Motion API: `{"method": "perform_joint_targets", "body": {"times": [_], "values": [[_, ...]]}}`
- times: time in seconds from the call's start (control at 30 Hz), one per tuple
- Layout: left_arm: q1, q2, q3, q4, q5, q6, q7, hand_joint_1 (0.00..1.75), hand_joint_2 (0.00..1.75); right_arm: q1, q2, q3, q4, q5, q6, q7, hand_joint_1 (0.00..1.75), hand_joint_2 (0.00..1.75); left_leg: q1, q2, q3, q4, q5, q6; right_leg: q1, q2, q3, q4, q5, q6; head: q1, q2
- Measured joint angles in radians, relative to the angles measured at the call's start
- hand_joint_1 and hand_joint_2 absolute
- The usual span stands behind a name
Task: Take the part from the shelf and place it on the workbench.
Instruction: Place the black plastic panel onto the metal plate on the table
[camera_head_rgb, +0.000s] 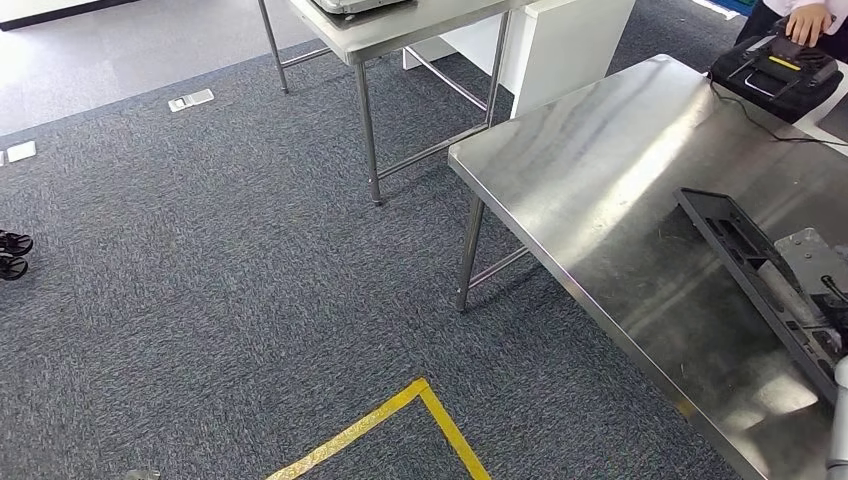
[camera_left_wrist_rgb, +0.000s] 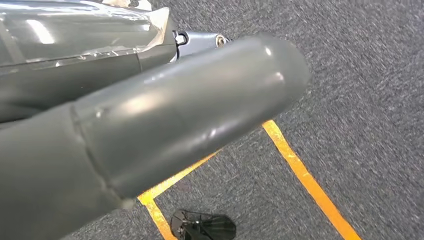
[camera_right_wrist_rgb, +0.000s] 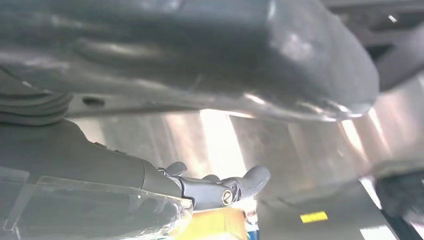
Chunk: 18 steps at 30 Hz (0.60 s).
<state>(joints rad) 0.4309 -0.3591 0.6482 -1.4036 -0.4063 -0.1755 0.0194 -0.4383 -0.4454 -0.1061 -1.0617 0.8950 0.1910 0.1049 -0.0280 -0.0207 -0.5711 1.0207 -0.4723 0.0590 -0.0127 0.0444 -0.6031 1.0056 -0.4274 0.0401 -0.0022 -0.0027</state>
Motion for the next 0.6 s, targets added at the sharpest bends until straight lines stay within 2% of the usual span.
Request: {"method": "perform_joint_targets", "body": {"times": [0.2,0.27,0.43,0.53,0.6], "values": [[-0.002,0.0,0.002,-0.005,0.0,0.001,0.0,0.0,0.0,0.02,-0.024,0.014,-0.063,-0.01,-0.009,0.007,0.0,0.0,0.0,0.0,0.0,0.0,0.0,0.0,0.0,0.0,0.0,0.0,0.0,0.0,0.0,0.0],[-0.002,0.0,0.002,-0.007,0.007,0.009,0.0,0.0,0.0,0.031,-0.028,0.017,-0.086,-0.004,-0.059,0.001,0.0,0.0,0.0,0.0,0.0,0.0,0.0,0.0,0.0,0.0,0.0,0.0,0.0,0.0,0.0,0.0],[0.006,0.0,-0.013,-0.019,0.036,0.037,-0.002,0.0,0.0,0.108,-0.008,0.025,-0.242,0.036,-0.355,-0.062,0.0,0.0,0.002,0.0,0.0,0.0,0.0,0.0,0.0,0.0,0.0,0.0,0.0,0.0,0.0,0.0],[0.006,-0.001,-0.022,-0.021,0.034,0.028,-0.029,0.0,0.0,0.202,0.043,0.029,-0.382,0.06,-0.541,-0.11,0.0,0.0,0.003,-0.001,0.0,0.0,-0.001,-0.001,0.001,-0.001,-0.001,0.0,-0.001,-0.001,0.0,0.0],[0.005,-0.002,-0.023,-0.021,0.027,0.015,-0.051,0.0,0.0,0.263,0.082,0.034,-0.459,0.076,-0.607,-0.125,0.0,0.0,0.004,-0.001,-0.001,0.0,-0.001,-0.002,0.001,-0.001,-0.001,0.0,-0.001,-0.001,0.0,0.0]]}}
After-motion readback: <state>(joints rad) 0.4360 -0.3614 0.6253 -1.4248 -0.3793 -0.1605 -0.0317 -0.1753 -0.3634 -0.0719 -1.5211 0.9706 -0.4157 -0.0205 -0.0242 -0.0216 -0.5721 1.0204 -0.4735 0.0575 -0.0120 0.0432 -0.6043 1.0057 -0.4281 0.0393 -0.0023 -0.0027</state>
